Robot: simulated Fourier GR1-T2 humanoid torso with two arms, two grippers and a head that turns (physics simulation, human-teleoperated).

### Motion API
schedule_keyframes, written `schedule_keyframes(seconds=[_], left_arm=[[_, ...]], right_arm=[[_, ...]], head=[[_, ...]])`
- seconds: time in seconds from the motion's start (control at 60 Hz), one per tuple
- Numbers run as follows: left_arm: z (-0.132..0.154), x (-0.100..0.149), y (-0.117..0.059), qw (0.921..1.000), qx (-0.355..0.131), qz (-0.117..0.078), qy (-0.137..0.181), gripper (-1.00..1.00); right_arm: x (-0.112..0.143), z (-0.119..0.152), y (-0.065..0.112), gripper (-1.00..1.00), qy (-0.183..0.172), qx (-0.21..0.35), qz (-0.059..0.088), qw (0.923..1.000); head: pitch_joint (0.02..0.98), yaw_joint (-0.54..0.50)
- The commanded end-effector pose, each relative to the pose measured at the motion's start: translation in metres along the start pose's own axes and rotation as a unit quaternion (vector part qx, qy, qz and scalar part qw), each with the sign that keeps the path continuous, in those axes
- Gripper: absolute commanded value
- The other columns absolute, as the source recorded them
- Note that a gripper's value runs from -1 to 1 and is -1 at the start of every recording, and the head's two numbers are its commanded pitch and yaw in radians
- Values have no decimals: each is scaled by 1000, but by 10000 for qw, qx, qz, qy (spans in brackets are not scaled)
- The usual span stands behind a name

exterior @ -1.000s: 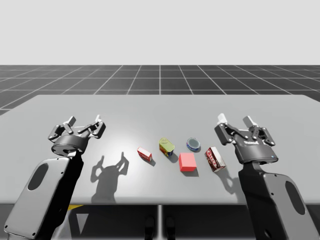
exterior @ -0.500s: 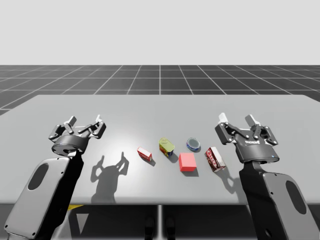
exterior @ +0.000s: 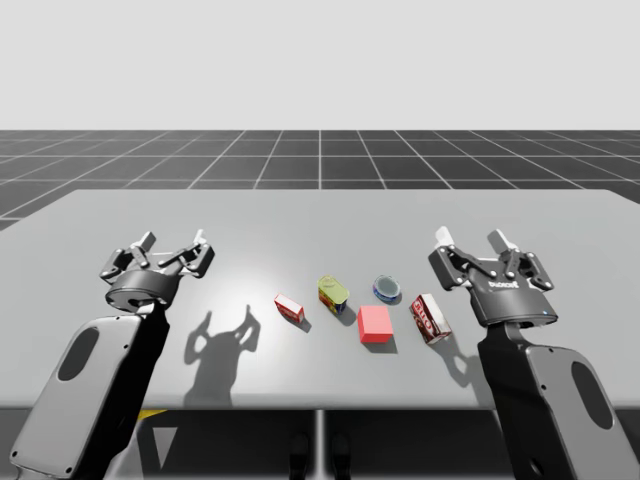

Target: Find the red cube and pick it up.

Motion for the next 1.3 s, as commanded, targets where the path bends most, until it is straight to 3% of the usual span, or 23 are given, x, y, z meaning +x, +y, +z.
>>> schedule_keyframes(seconds=[0.017,0.117,0.183,0.217,0.3,0.417,0.717,0.783,1.067,1.183,1.233,1.3], left_arm=[[0,0,-2,10000,-17,24,11,-1000],[1,0,-2,10000,-8,45,22,-1000],[1,0,-2,10000,-18,53,23,-1000],[1,0,-2,10000,-31,55,26,-1000],[1,0,-2,10000,-47,57,27,-1000],[1,0,-2,10000,-53,64,33,-1000],[1,-1,-3,10000,-52,42,33,-1000],[1,-1,-3,10000,-50,0,16,-1000],[2,-2,-3,10000,-27,-13,20,-1000],[1,-2,-3,10000,-24,-12,20,-1000],[1,-1,-3,10000,-22,-8,19,-1000],[1,-1,-2,10000,-20,-3,20,-1000]], right_arm=[[2,3,4,-1000,190,101,-212,9995],[15,23,8,-1000,316,148,-551,9979],[19,38,16,-1000,382,118,-537,9978],[20,49,23,-1000,401,49,-370,9985],[20,74,37,-1000,471,43,-308,9984],[15,105,54,-1000,659,181,-425,9968],[-30,165,98,-1000,984,402,-427,9934],[-43,170,106,-1000,935,405,-257,9945],[-85,167,123,-1000,1161,249,-117,9929],[-102,158,126,-1000,1262,193,39,9918],[-108,153,127,-1000,1315,169,203,9910],[-112,147,129,-1000,1441,111,241,9892]], head=[[868,-207],[865,-208],[863,-210],[866,-212],[866,-214],[867,-216],[868,-219],[868,-220],[873,-215],[874,-213],[874,-212],[874,-209]])
